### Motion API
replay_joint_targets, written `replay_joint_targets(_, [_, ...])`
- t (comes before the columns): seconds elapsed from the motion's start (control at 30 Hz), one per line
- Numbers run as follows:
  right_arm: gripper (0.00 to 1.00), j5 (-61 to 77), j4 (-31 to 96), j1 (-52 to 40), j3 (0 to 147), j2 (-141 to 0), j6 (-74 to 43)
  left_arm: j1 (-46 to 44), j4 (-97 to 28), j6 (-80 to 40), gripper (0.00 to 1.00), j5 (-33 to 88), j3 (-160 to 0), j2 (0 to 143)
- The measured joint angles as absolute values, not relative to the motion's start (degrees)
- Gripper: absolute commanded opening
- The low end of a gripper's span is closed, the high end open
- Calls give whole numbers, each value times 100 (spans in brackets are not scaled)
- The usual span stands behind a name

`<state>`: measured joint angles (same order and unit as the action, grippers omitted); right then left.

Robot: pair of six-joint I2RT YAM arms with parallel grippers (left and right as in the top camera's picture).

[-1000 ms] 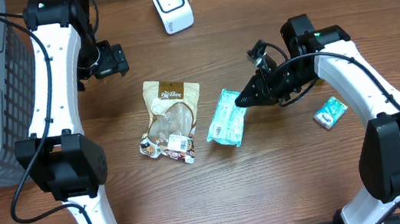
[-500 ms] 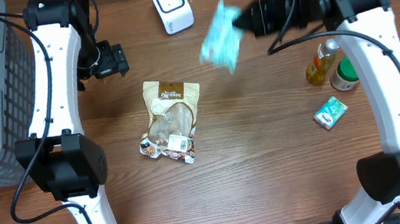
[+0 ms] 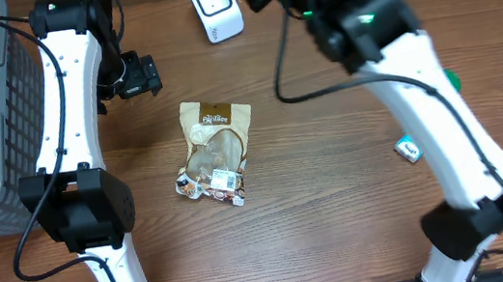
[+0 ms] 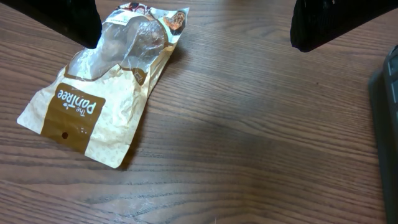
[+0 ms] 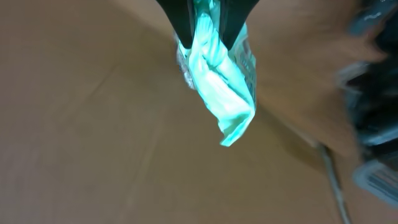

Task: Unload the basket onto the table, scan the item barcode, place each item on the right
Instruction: 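Hold the wipes pack under the white scanner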

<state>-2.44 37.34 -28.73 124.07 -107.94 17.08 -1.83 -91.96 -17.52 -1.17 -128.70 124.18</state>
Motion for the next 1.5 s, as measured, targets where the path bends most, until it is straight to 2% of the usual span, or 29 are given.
replay_joint_targets(0.23, [4, -751, 2659, -2888, 12394, -12081, 2639, -183, -9196, -1752, 100, -117, -12870, 12418])
replay_joint_targets(0.73, [4, -838, 268, -2777, 12320, -13566, 3089, -183, -9196, -1752, 100, -117, -12870, 12418])
replay_joint_targets(1.27, [4, -814, -165, -2674, 12322, -14173, 3559, -183, -9196, -1752, 99, -117, -12870, 12418])
replay_joint_targets(1.5, [4, -521, 351, -2670, 12322, -14204, 3610, -183, -9196, -1752, 100, -117, -12870, 12418])
